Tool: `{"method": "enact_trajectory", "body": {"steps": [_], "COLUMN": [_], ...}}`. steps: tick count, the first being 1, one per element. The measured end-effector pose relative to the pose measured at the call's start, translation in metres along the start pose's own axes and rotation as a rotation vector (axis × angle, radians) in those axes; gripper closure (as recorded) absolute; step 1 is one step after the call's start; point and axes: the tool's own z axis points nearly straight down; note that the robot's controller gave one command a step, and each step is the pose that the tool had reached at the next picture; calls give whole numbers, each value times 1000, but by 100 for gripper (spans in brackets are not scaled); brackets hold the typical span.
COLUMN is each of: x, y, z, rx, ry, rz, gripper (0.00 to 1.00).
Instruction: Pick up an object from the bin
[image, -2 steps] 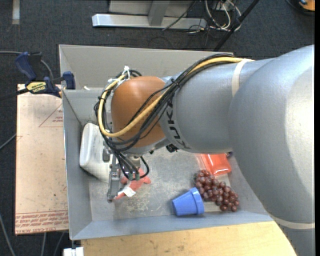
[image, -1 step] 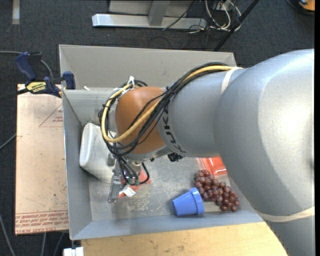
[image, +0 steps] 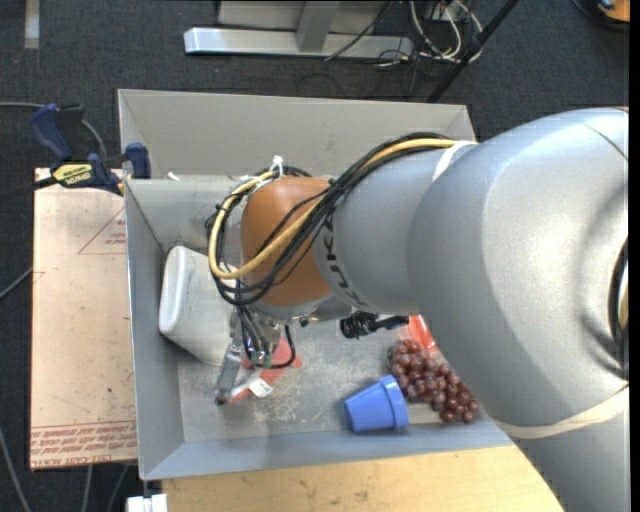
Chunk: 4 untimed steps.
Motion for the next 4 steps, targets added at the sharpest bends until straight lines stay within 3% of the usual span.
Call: {"method": "enact_trajectory", "body": {"steps": [1,2,3,4], "x": [-3,-10,-56,-56], "y": [-12,-30,-90,-90], "z": [6,6,9,9], "rx": [1,-1,-1,-1], "ry": [0,-1,-3,-3], "rz": [-35,-289,-357,-357], "gripper": [0,0,100,100]}}
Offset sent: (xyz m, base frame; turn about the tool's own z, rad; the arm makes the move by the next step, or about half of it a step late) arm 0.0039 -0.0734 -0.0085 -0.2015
